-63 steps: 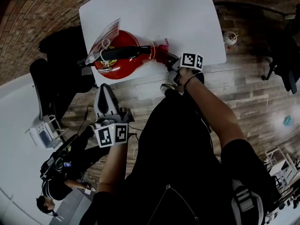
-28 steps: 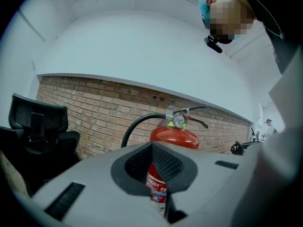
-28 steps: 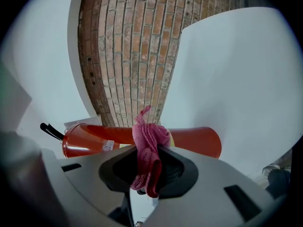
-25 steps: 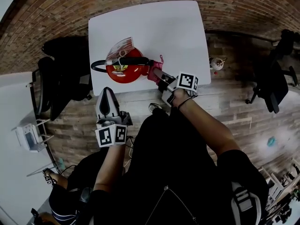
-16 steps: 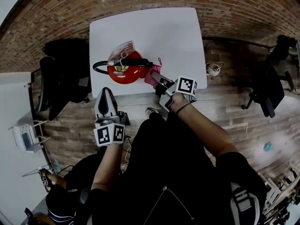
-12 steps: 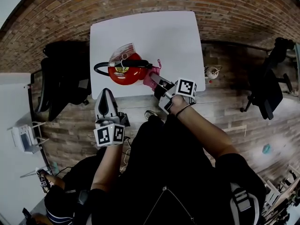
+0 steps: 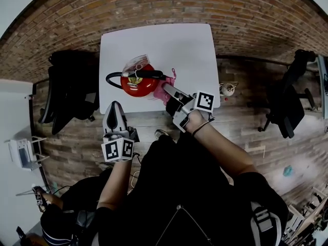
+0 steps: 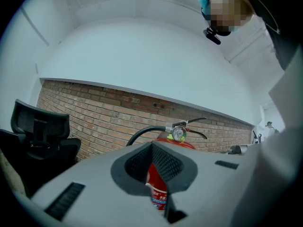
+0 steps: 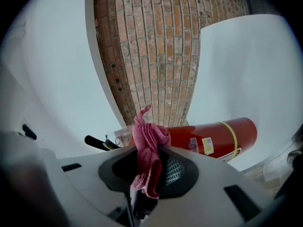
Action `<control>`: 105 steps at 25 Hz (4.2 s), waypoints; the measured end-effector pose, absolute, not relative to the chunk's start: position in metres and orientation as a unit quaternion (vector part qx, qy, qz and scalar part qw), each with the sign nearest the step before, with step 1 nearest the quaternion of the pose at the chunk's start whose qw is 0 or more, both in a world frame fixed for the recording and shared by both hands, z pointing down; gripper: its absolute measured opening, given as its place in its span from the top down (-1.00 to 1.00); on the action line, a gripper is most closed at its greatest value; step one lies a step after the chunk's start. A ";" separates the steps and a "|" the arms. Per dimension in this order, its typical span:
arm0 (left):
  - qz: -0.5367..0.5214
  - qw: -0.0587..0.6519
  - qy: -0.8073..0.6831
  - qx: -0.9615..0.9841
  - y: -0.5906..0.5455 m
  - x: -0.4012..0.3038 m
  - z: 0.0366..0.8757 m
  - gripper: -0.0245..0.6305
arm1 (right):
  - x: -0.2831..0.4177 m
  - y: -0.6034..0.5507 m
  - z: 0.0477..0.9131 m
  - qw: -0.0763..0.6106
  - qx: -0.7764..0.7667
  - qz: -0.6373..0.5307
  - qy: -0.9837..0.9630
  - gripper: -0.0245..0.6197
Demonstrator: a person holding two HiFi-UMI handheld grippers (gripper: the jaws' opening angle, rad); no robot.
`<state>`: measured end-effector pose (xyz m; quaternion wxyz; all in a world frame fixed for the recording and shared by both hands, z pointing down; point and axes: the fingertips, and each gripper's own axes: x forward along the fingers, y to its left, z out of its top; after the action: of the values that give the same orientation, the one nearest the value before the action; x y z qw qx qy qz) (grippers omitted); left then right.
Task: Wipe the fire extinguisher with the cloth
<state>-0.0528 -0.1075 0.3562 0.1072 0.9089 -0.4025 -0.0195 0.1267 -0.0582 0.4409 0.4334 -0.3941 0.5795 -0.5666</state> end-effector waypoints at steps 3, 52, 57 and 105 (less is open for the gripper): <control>-0.025 0.104 -0.404 0.908 -0.108 -0.054 0.353 0.83 | 0.126 -0.058 0.425 0.449 -0.379 -0.561 0.582 0.60; 0.056 0.085 -0.356 0.929 -0.082 -0.088 0.397 0.83 | 0.099 -0.016 0.718 0.430 -0.551 -0.577 0.423 0.60; 0.067 0.086 -0.357 0.928 -0.082 -0.099 0.406 0.83 | 0.098 -0.021 0.747 0.424 -0.575 -0.576 0.396 0.60; 0.019 0.100 -0.361 0.927 -0.092 -0.103 0.376 0.83 | 0.088 -0.038 0.616 0.458 -0.539 -0.542 0.453 0.60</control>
<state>-0.1033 -0.0924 0.3757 0.0997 0.9270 -0.3611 0.0191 0.0880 -0.0384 0.6159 0.4584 -0.5394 0.4525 -0.5423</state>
